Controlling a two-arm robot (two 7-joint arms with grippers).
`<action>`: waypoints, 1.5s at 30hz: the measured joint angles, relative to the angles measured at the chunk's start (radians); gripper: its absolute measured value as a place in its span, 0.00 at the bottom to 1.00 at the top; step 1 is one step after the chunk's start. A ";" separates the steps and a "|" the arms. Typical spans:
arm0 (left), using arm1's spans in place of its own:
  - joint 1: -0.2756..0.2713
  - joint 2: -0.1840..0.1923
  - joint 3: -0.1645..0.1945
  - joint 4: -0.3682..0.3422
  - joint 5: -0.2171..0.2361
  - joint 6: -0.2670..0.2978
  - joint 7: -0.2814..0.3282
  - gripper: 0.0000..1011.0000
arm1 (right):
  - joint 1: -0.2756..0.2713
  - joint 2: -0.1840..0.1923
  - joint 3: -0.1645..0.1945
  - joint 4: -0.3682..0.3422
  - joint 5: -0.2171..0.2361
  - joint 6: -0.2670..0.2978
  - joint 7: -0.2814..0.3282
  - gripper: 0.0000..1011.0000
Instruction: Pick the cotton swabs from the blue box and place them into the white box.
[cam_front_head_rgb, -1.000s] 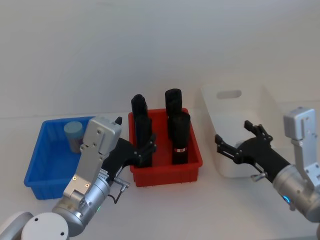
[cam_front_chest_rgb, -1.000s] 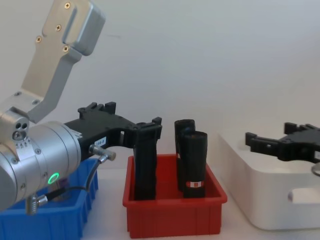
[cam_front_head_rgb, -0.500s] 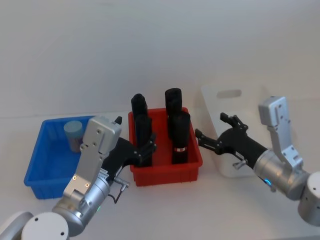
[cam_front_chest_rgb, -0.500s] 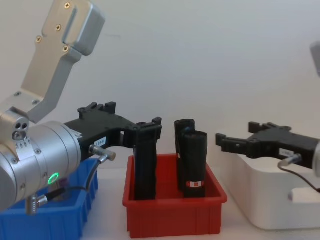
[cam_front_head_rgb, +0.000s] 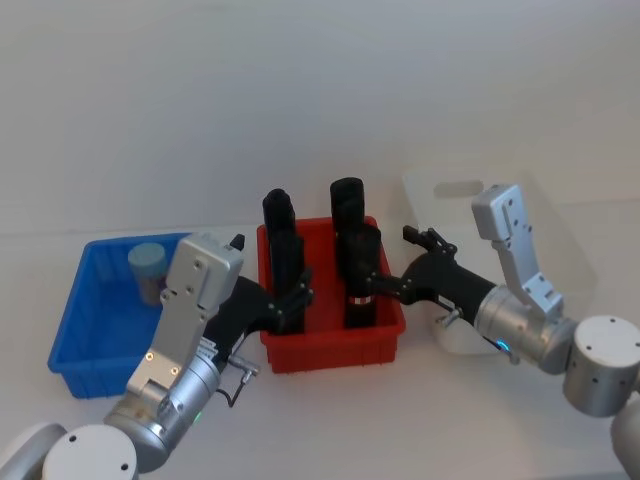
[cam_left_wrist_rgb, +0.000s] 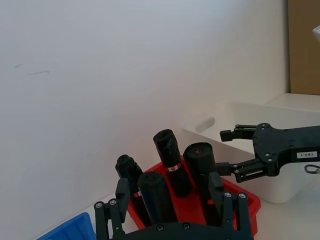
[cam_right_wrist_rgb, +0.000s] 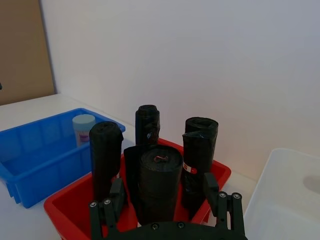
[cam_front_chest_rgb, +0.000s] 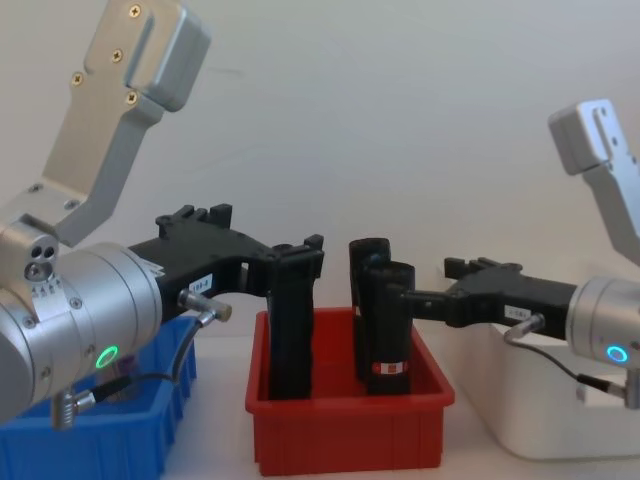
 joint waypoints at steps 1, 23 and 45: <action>0.000 0.000 0.000 0.000 0.000 0.000 0.000 0.99 | 0.015 -0.006 -0.003 0.026 -0.003 -0.008 0.008 0.99; 0.000 0.000 0.000 0.000 0.000 0.000 0.000 0.99 | 0.216 -0.082 -0.030 0.400 -0.028 -0.128 0.082 0.85; 0.000 0.000 0.000 0.000 0.000 0.000 0.000 0.99 | 0.244 -0.094 -0.014 0.433 0.013 -0.170 0.099 0.50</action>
